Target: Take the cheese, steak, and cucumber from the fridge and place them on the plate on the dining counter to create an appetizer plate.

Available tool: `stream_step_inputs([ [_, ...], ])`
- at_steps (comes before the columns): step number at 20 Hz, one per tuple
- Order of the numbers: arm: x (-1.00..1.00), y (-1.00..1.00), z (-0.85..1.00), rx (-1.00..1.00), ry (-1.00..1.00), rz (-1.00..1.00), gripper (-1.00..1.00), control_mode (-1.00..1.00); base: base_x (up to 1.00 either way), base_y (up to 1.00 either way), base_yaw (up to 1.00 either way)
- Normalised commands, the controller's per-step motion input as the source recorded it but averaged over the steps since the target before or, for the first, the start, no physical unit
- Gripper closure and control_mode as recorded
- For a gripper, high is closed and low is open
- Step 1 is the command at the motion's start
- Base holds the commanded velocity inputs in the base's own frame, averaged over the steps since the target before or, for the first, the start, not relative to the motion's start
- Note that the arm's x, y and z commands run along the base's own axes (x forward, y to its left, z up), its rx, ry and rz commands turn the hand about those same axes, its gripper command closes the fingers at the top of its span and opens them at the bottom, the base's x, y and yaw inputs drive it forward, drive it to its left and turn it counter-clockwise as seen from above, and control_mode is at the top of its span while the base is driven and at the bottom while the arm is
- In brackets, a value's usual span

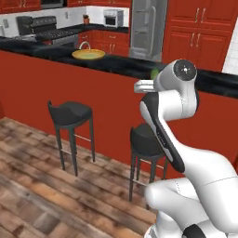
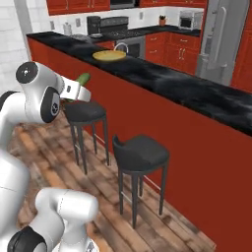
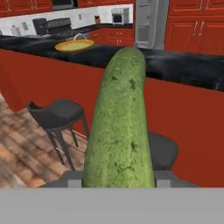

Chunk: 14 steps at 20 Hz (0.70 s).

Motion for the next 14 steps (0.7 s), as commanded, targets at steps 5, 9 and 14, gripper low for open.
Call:
stream_step_inputs([
  [5,0.00,0.00,0.00,0.00,0.00,0.00,1.00,1.00,0.44,0.99,-0.42],
  [9,0.00,0.00,0.00,0.00,0.00,0.00,1.00,1.00,0.26,1.00,-0.40],
  [14,0.00,0.00,0.00,0.00,0.00,0.00,1.00,1.00,0.30,0.97,-0.38],
])
